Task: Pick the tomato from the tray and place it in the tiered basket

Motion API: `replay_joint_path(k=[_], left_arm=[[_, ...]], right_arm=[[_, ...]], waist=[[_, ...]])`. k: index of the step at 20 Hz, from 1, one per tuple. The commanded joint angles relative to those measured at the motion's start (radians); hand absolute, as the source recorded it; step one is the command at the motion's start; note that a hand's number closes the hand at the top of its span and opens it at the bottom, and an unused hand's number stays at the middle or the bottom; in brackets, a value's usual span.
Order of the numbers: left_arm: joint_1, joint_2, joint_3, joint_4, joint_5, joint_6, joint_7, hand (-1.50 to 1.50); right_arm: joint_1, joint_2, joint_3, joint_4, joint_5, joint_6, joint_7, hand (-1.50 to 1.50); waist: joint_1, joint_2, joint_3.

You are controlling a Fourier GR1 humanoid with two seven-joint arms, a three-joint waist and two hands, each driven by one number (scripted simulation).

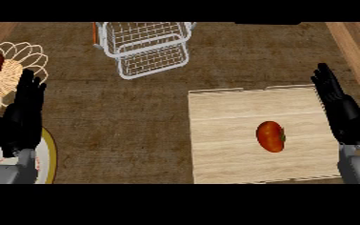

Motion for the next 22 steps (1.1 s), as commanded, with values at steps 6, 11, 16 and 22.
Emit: replay_joint_path(k=[6,11,16,22], left_arm=[[-0.053,-0.021,-0.109,-0.034,-0.061,-0.056,-0.039,0.0],[-0.081,-0.069,-0.183,-0.051,-0.067,-0.084,-0.028,0.0],[-0.088,-0.088,-0.219,-0.054,-0.104,-0.056,-0.018,0.0],[-0.082,-0.115,-0.254,-0.069,-0.14,-0.022,-0.015,0.0]], right_arm=[[-0.15,0.287,-0.082,-0.084,-0.52,0.377,-0.237,1.5],[-0.128,0.375,-0.038,0.029,-0.768,0.648,-0.138,-1.5],[-0.07,0.275,-0.08,0.071,-0.974,1.044,-0.155,-1.5],[-0.031,0.03,-0.282,0.13,-0.955,1.268,-0.11,-1.5]], waist=[[-0.009,-0.046,0.076],[0.024,-0.014,0.067],[0.001,-0.018,0.055],[-0.012,-0.021,0.05]])
